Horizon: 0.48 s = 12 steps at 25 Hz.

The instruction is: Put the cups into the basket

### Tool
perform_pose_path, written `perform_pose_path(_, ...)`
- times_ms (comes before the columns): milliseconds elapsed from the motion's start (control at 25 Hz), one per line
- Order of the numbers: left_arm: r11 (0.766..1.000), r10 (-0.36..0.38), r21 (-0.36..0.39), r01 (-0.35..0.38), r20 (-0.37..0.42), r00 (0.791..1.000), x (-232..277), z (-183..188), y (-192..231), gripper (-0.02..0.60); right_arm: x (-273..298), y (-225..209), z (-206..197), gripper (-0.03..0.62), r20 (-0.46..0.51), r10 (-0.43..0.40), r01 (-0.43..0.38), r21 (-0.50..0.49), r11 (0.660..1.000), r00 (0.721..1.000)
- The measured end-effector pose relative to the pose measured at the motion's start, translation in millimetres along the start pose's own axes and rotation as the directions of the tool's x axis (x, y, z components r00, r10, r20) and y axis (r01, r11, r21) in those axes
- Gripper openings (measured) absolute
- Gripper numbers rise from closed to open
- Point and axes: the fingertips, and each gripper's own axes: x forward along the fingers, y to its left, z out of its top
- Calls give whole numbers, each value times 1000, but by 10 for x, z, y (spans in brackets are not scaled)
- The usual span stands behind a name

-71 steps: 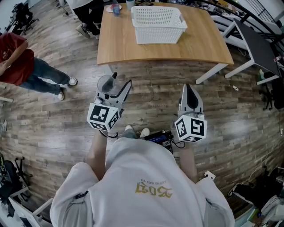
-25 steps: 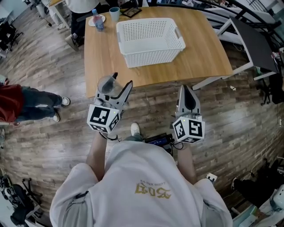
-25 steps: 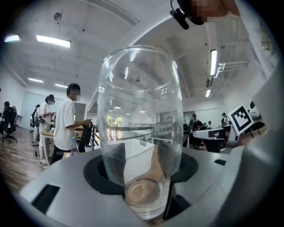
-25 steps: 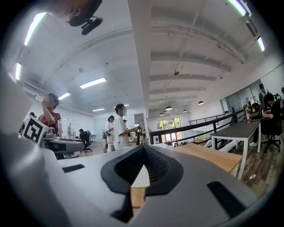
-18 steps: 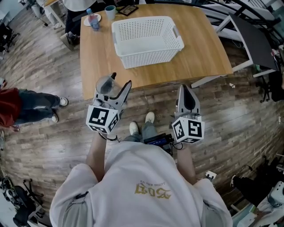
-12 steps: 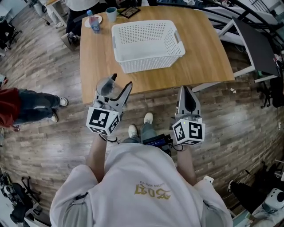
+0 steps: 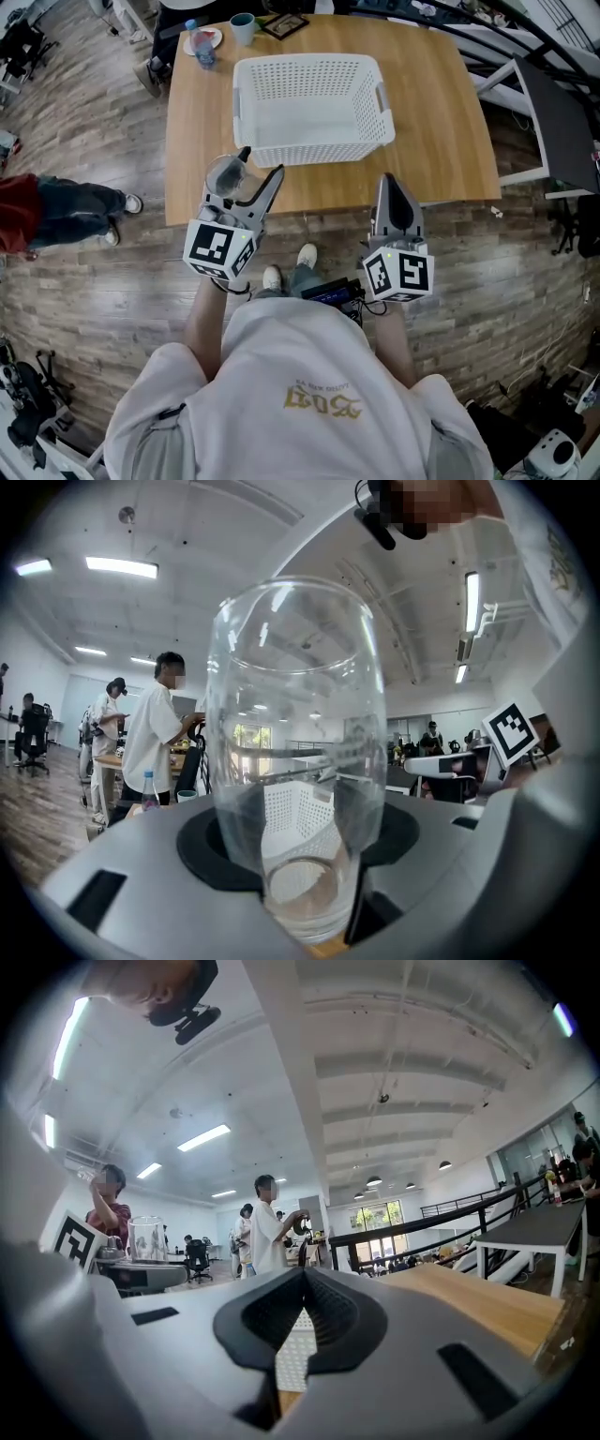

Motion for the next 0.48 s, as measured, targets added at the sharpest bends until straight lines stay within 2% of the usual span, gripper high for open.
perform_pose_path(480, 998, 60, 21, -61, 8, 998, 299, 108, 91, 256, 336, -178, 34, 9, 7, 65, -65, 27, 998, 998)
